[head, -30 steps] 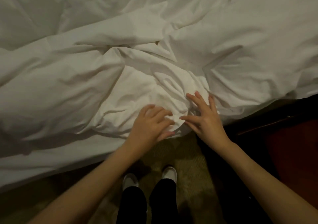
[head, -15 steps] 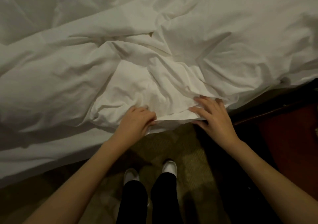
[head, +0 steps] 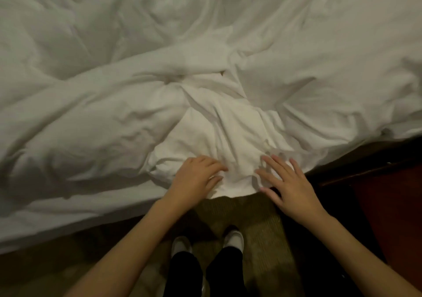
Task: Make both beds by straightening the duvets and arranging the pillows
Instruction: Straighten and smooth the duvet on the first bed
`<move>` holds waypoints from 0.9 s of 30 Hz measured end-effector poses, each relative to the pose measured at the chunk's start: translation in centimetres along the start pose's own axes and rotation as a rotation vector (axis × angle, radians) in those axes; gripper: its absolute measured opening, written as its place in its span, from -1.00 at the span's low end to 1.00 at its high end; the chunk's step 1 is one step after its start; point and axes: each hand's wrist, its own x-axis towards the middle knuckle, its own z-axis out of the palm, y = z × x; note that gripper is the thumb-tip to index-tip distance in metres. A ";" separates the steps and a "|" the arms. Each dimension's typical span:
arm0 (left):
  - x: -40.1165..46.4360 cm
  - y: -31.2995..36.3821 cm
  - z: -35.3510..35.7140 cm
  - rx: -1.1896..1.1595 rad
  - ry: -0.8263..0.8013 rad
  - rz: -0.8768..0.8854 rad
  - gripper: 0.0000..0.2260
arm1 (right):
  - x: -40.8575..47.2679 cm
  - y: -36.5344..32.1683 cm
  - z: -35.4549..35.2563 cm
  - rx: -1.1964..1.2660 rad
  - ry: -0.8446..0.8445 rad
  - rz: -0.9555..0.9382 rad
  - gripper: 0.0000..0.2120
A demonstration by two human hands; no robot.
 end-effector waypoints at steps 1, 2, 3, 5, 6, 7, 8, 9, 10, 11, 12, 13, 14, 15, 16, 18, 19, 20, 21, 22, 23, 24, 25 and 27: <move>-0.1 -0.8 -1.2 0.001 0.095 -0.023 -0.73 | 1.0 -0.6 -0.8 0.048 0.014 0.017 -0.46; 0.0 -1.8 -2.6 0.014 0.164 -0.051 -0.72 | 2.3 -1.2 -1.6 0.085 0.027 0.024 -0.47; 0.3 -2.8 -4.1 0.046 0.214 -0.068 -0.72 | 3.8 -1.8 -2.3 0.108 0.035 0.026 -0.47; 1.3 -4.6 -7.1 0.122 0.306 -0.103 -0.71 | 7.2 -2.6 -3.7 0.129 0.053 0.023 -0.45; 1.9 -5.7 -8.3 0.144 0.343 -0.127 -0.70 | 8.8 -3.0 -4.2 0.135 0.064 0.022 -0.44; 2.4 -6.8 -9.4 0.167 0.373 -0.149 -0.69 | 10.4 -3.4 -4.7 0.137 0.077 0.023 -0.43; 2.9 -7.9 -10.4 0.195 0.398 -0.173 -0.69 | 12.0 -3.7 -5.1 0.137 0.095 0.025 -0.43; 3.3 -9.0 -11.1 0.225 0.429 -0.200 -0.69 | 13.5 -4.0 -5.3 0.140 0.115 0.028 -0.43; 3.7 -10.2 -11.6 0.249 0.451 -0.229 -0.68 | 15.0 -4.3 -5.6 0.147 0.134 0.032 -0.44; 4.1 -11.2 -12.1 0.259 0.461 -0.259 -0.66 | 16.5 -4.8 -5.8 0.154 0.150 0.037 -0.46; 4.5 -12.2 -12.6 0.251 0.467 -0.294 -0.65 | 18.0 -5.2 -5.9 0.161 0.159 0.040 -0.46; 5.0 -13.2 -12.9 0.231 0.474 -0.333 -0.64 | 19.5 -5.8 -6.0 0.171 0.162 0.041 -0.46; 5.5 -14.1 -13.1 0.206 0.475 -0.373 -0.64 | 21.0 -6.4 -5.8 0.179 0.160 0.036 -0.45; 5.9 -15.0 -13.1 0.191 0.466 -0.403 -0.63 | 22.3 -7.1 -5.5 0.175 0.157 0.020 -0.43; 6.1 -15.9 -12.9 0.205 0.461 -0.414 -0.61 | 23.4 -7.8 -5.0 0.156 0.149 0.000 -0.40; 6.4 -17.9 -12.5 0.251 0.458 -0.411 -0.54 | 25.4 -9.4 -4.1 0.115 0.109 -0.025 -0.32; 6.3 -18.8 -12.2 0.255 0.463 -0.423 -0.51 | 26.3 -10.1 -3.4 0.104 0.077 -0.024 -0.29; 6.2 -19.8 -11.7 0.250 0.462 -0.427 -0.51 | 27.1 -10.9 -2.7 0.093 0.040 -0.012 -0.28; 6.1 -20.6 -11.3 0.251 0.463 -0.413 -0.52 | 27.7 -11.4 -2.0 0.079 0.016 0.012 -0.27; 6.2 -21.2 -11.1 0.265 0.465 -0.398 -0.55 | 28.3 -11.7 -1.3 0.058 0.009 0.038 -0.28; 6.6 -21.8 -11.1 0.287 0.468 -0.384 -0.59 | 29.0 -11.9 -0.8 0.031 0.011 0.056 -0.28; 7.1 -22.4 -11.3 0.305 0.473 -0.367 -0.61 | 29.7 -11.8 -0.3 0.005 0.013 0.069 -0.29; 7.9 -23.1 -11.7 0.324 0.489 -0.333 -0.63 | 30.4 -11.7 0.0 -0.016 0.017 0.080 -0.28; 10.1 -24.6 -13.2 0.386 0.550 -0.214 -0.70 | 32.0 -11.1 0.0 -0.037 0.043 0.111 -0.28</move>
